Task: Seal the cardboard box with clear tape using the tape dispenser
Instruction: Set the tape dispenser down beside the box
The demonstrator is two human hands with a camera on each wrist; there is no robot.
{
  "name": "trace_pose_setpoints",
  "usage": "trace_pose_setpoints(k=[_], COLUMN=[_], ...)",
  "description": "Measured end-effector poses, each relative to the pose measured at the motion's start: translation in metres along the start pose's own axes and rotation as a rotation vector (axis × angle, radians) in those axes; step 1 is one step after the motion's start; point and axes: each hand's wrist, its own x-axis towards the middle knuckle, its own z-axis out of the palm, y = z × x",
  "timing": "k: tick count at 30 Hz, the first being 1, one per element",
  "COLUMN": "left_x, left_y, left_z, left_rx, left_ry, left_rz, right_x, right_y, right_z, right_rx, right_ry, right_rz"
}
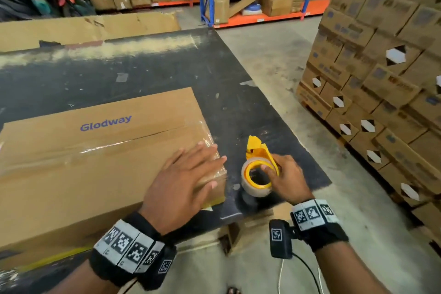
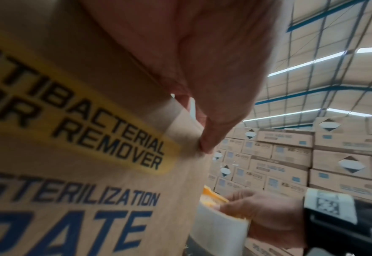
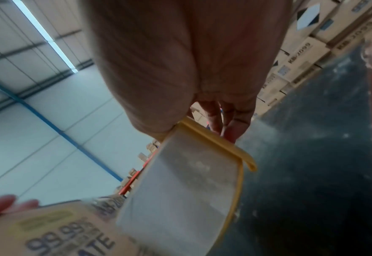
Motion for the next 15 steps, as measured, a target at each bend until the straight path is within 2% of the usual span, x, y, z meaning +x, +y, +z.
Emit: trace_pose_setpoints(k=[4, 7, 12, 15], left_x=[0.001, 0.002, -0.01, -0.038], left_y=[0.004, 0.007, 0.008, -0.008], left_z=[0.0, 0.0, -0.018, -0.035], left_rx=[0.008, -0.011, -0.432, -0.404], left_ry=[0.028, 0.038, 0.165, 0.281], left_rz=[-0.014, -0.024, -0.109, -0.169], right_x=[0.02, 0.024, 0.017, 0.007], right_y=[0.022, 0.031, 0.019, -0.014], right_z=[0.023, 0.031, 0.02, 0.008], right_rx=[-0.038, -0.031, -0.012, -0.022], right_ry=[-0.115, -0.131, -0.101, -0.006], right_rz=[0.011, 0.043, 0.071, 0.01])
